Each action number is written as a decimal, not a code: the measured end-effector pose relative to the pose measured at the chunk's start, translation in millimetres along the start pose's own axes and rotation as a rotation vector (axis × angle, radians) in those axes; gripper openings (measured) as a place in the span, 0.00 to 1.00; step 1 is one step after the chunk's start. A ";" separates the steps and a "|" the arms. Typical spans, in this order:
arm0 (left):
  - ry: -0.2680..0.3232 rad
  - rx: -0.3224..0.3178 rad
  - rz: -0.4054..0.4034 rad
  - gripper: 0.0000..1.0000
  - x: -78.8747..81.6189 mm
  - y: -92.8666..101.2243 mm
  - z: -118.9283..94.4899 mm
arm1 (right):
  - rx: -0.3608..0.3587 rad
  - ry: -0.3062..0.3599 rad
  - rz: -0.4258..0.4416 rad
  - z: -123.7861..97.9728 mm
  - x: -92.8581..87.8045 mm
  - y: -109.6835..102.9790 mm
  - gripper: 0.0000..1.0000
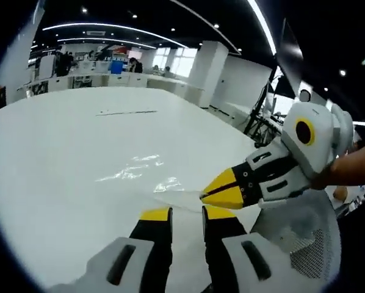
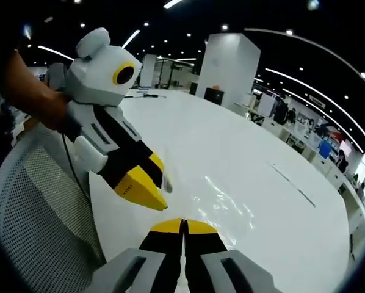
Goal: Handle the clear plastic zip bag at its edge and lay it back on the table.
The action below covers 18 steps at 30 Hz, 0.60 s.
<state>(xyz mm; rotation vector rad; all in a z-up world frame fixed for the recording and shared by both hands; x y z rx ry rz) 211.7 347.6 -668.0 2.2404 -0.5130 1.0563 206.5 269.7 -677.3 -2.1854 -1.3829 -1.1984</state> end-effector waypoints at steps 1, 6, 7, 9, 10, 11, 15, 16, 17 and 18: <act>-0.004 0.005 -0.014 0.14 -0.3 -0.6 1.4 | 0.003 0.001 0.001 0.3 0.3 -0.8 0.00; -0.051 0.053 -0.019 0.00 -8.1 -4.3 3.9 | -0.003 0.005 0.009 -0.4 2.0 -0.6 0.00; -0.053 0.052 -0.020 0.00 -9.6 -5.3 4.0 | -0.008 0.006 0.013 -1.0 2.3 0.6 0.00; -0.074 0.065 -0.003 0.00 -13.3 -7.2 1.6 | -0.022 0.009 0.015 -2.2 1.8 5.3 0.00; -0.081 0.068 0.008 0.00 -14.6 -7.4 0.9 | -0.026 0.009 0.017 -3.2 1.9 6.6 0.00; -0.090 0.075 0.024 0.00 -16.3 -8.8 0.4 | -0.028 0.011 0.022 -3.9 2.0 8.0 0.00; -0.119 0.083 0.062 0.00 -23.4 -10.3 -1.7 | -0.046 0.011 0.026 -5.9 1.5 16.2 0.00; -0.131 0.087 0.068 0.00 -26.2 -11.3 -2.0 | -0.050 0.011 0.027 -5.8 1.2 18.4 0.00; -0.137 0.089 0.074 0.00 -27.5 -11.7 -2.6 | -0.052 0.012 0.030 -6.4 1.0 20.2 0.00; -0.139 0.089 0.078 0.00 -28.5 -12.0 -3.3 | -0.058 0.013 0.031 -7.4 1.1 22.7 0.00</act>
Point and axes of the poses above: the point that each gripper's makers call its tool centre point, and the gripper's own axes: z roughly forward along the fingers, y roughly to its right, x roughly out of its top, the point moved 4 cm from there along -z, roughly backward along the fingers, and after that the axes turned 2 degrees about -y, right-handed, at the moved point
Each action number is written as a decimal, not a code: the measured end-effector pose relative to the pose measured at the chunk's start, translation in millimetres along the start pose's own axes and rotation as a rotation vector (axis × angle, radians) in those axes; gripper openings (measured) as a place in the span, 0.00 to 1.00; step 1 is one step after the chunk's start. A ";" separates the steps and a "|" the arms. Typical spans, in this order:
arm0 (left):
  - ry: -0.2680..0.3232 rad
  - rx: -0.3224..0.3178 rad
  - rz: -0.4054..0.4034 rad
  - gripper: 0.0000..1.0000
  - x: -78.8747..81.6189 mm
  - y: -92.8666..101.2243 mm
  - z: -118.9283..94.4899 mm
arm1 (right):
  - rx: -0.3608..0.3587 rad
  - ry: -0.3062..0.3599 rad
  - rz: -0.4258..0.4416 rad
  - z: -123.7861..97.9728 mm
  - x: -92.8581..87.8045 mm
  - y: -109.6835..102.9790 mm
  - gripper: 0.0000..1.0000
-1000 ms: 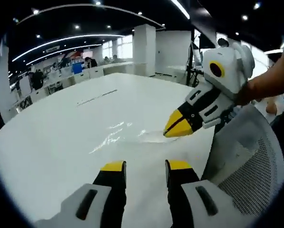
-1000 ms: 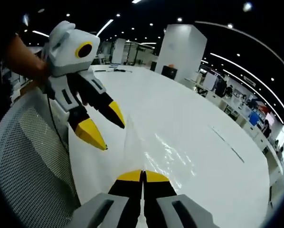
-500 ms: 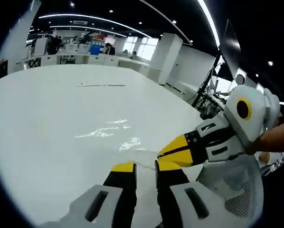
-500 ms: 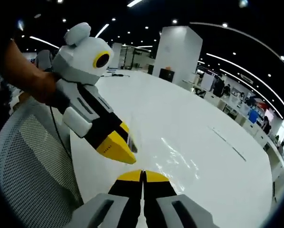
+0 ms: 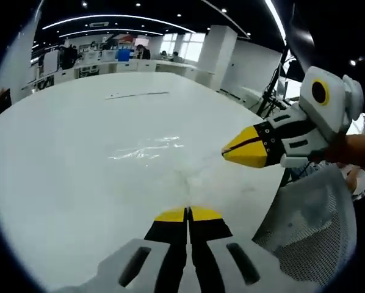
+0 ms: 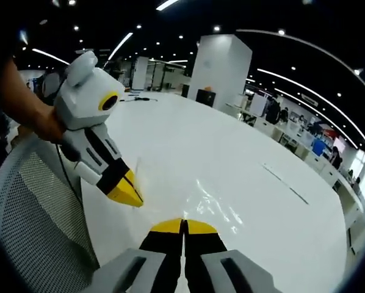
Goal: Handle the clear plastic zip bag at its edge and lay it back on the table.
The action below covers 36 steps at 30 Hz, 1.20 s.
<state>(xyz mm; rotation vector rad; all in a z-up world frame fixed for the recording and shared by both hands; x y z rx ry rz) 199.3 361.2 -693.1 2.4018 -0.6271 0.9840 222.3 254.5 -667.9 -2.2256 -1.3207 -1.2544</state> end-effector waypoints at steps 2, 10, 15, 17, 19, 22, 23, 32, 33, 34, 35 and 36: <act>-0.005 0.000 0.003 0.00 -2.0 -2.8 0.3 | -0.008 0.000 0.000 -1.4 -0.6 4.0 0.00; -0.007 0.007 0.029 0.00 -3.8 -13.3 0.2 | -0.040 0.002 0.013 -5.9 -3.1 14.7 0.00; -0.010 -0.001 0.041 0.00 -3.0 -15.1 3.1 | -0.043 -0.003 0.005 -7.7 -3.4 12.5 0.00; -0.011 -0.014 0.053 0.00 -1.2 -12.6 4.9 | -0.036 -0.007 -0.013 -7.1 -2.9 8.6 0.00; -0.001 -0.022 0.079 0.00 2.1 -11.6 7.2 | -0.036 -0.011 -0.051 -5.7 -2.6 5.8 0.00; 0.031 -0.046 0.160 0.00 8.5 -6.0 9.1 | -0.042 -0.032 -0.121 -1.7 -3.4 0.1 0.00; 0.028 -0.047 0.185 0.00 8.8 -6.4 9.3 | -0.045 -0.045 -0.141 -0.1 -4.8 -1.3 0.00; -0.004 -0.064 0.319 0.29 -4.8 -4.4 7.4 | -0.063 -0.113 -0.217 15.6 -13.9 -9.7 0.00; -0.003 -0.058 0.325 0.29 -6.1 -6.0 5.9 | -0.072 -0.121 -0.219 16.8 -15.1 -8.9 0.00; -0.008 -0.053 0.330 0.29 -8.3 -8.3 3.5 | -0.076 -0.130 -0.217 16.3 -14.4 -8.8 0.00; -0.009 -0.051 0.330 0.29 -9.0 -9.2 2.3 | -0.076 -0.133 -0.213 17.5 -15.1 -9.1 0.00; -0.001 -0.046 0.334 0.30 -9.8 -11.1 -0.5 | -0.075 -0.135 -0.212 16.6 -14.1 -9.5 0.00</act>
Point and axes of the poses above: the point that each gripper's makers call its tool centre point, and the gripper's own axes: z roughly forward along the fingers, y roughly to its right, x roughly out of its top, the point moved 4 cm from there along -z, roughly backward along the fingers, and after that the axes turned 2 degrees about -y, right-handed, at the moved point
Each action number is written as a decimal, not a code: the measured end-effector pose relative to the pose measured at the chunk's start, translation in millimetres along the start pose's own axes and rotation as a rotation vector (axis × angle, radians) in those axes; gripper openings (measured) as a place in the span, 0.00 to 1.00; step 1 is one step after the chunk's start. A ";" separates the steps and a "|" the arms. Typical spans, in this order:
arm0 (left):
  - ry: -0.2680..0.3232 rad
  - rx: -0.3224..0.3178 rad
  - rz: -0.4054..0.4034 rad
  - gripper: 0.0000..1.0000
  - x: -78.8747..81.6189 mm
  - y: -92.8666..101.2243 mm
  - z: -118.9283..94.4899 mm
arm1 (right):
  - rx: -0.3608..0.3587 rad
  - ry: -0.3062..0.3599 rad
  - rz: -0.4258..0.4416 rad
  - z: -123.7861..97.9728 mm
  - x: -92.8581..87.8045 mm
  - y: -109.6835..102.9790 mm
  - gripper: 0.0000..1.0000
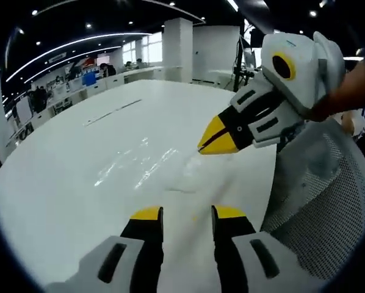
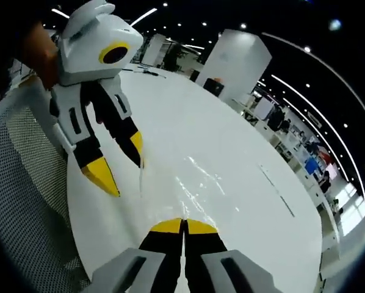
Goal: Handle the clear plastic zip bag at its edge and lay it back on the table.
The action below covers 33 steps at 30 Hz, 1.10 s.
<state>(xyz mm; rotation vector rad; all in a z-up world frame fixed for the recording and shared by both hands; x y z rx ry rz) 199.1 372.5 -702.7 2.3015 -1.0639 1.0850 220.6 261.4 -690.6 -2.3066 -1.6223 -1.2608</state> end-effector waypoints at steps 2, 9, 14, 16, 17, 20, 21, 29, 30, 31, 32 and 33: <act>0.009 0.012 0.008 0.31 -1.7 -3.5 -4.6 | 0.003 -0.020 -0.005 4.4 -2.1 -2.5 0.00; 0.059 0.035 0.037 0.34 0.2 -5.2 -17.2 | -0.011 -0.078 0.028 18.6 -14.3 -6.1 0.00; 0.063 0.033 0.056 0.36 -0.4 -3.3 -20.7 | 0.018 -0.073 0.139 30.6 -19.1 -11.0 0.00; 0.057 0.036 0.064 0.36 -1.0 -2.2 -21.9 | 0.038 -0.053 0.179 30.7 -18.3 -12.4 0.01; 0.056 0.036 0.065 0.36 -1.3 -2.3 -22.3 | 0.050 -0.050 0.199 29.5 -18.2 -13.0 0.04; 0.059 0.037 0.067 0.36 -1.5 -3.4 -23.5 | 0.040 -0.021 0.210 21.4 -17.8 -6.5 0.12; 0.057 0.041 0.070 0.35 -1.2 -3.9 -24.1 | 0.049 0.000 0.236 17.5 -17.0 -5.9 0.17; 0.075 0.062 0.064 0.32 0.5 -13.3 -31.4 | 0.020 0.096 0.461 -11.0 -32.9 12.1 0.48; 0.081 0.064 0.061 0.31 1.6 -14.2 -32.7 | 0.015 0.103 0.471 -12.8 -35.9 14.3 0.52; 0.093 0.063 0.056 0.32 3.7 -14.7 -34.5 | 0.011 0.098 0.469 -15.5 -39.1 15.7 0.54; 0.097 0.063 0.053 0.32 4.5 -15.4 -35.6 | 0.003 0.088 0.473 -19.3 -43.0 16.2 0.56; 0.101 0.062 0.046 0.34 5.3 -16.5 -37.2 | -0.004 0.075 0.478 -21.7 -46.0 16.7 0.58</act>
Point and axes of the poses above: the point that each gripper's makers call its tool centre point, and the gripper's own axes: z roughly forward along the fingers, y roughly to its right, x roughly out of its top, the point moved 4 cm from there along -z, roughly backward along the fingers, and after that the axes turned 2 degrees about -y, right-handed, at the moved point
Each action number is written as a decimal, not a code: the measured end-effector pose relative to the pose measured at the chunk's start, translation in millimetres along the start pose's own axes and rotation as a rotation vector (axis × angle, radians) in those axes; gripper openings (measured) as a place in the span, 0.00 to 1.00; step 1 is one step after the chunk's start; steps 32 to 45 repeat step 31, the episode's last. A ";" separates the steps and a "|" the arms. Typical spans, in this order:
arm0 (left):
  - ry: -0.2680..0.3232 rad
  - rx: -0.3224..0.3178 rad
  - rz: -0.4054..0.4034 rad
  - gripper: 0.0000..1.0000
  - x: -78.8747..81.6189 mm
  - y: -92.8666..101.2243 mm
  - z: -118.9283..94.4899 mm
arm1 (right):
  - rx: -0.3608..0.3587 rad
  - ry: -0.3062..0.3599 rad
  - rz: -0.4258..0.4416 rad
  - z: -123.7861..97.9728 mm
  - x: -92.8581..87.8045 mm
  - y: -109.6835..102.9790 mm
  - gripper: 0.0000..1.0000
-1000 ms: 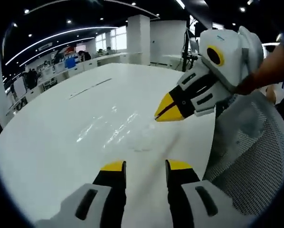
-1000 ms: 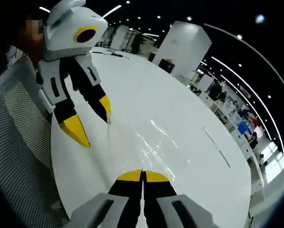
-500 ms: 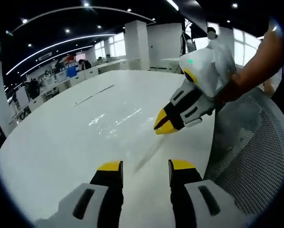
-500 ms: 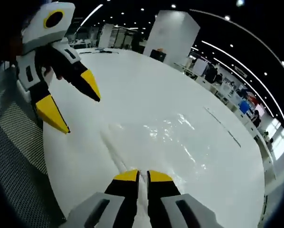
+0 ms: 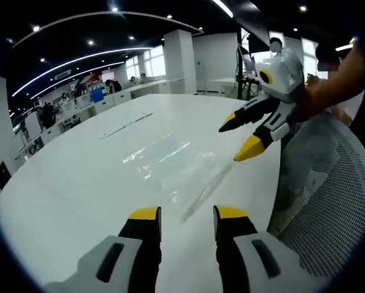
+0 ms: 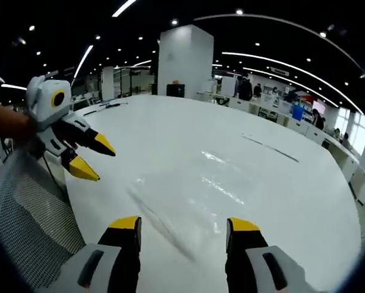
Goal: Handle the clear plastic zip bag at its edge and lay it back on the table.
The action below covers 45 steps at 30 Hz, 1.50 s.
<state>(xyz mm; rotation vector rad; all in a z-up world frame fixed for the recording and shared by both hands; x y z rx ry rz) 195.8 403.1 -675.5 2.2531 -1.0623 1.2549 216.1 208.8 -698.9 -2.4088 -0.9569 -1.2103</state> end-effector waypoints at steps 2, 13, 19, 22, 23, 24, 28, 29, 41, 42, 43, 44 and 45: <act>0.013 -0.004 -0.007 0.40 1.5 -0.9 -2.0 | -0.009 0.009 0.001 -4.2 -3.4 1.2 0.63; 0.079 -0.039 -0.032 0.81 6.0 -1.4 -16.1 | 0.000 0.018 0.048 -21.4 -11.0 -10.4 0.99; 0.070 -0.034 -0.049 0.97 -0.7 -7.1 -20.1 | -0.014 0.007 0.044 -23.2 -12.4 -5.9 1.00; 0.067 -0.035 -0.055 0.98 -2.3 -7.9 -20.2 | -0.022 0.006 0.047 -23.0 -13.0 -3.9 1.00; 0.068 -0.039 -0.057 0.99 -2.7 -7.8 -20.1 | -0.025 0.006 0.045 -23.1 -13.2 -3.5 1.00; 0.070 -0.042 -0.057 0.99 -1.9 -6.3 -20.0 | -0.027 0.008 0.046 -23.5 -13.1 -3.3 1.00; 0.064 -0.041 -0.046 0.99 -2.1 -5.2 -18.9 | -0.033 0.008 0.048 -22.8 -13.6 -1.6 1.00; 0.064 -0.043 -0.044 0.99 -1.9 -5.0 -18.7 | -0.033 0.008 0.049 -22.5 -13.7 -1.3 1.00; 0.066 -0.042 -0.041 0.99 -1.2 -5.3 -18.5 | -0.034 0.008 0.047 -22.3 -13.5 -1.1 1.00; 0.066 -0.042 -0.041 0.99 -1.2 -5.3 -18.5 | -0.034 0.008 0.047 -22.3 -13.5 -1.1 1.00; 0.066 -0.042 -0.041 0.99 -1.2 -5.3 -18.5 | -0.034 0.008 0.047 -22.3 -13.5 -1.1 1.00; 0.066 -0.042 -0.041 0.99 -1.2 -5.3 -18.5 | -0.034 0.008 0.047 -22.3 -13.5 -1.1 1.00; 0.066 -0.042 -0.041 0.99 -1.2 -5.3 -18.5 | -0.034 0.008 0.047 -22.3 -13.5 -1.1 1.00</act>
Point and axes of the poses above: the point that each gripper's makers call its tool centre point, and the gripper's own axes: z roughly forward along the fingers, y roughly to its right, x roughly out of its top, the point moved 4 cm from there along -z, roughly backward along the fingers, and after that the axes turned 2 degrees about -y, right-handed, at the moved point
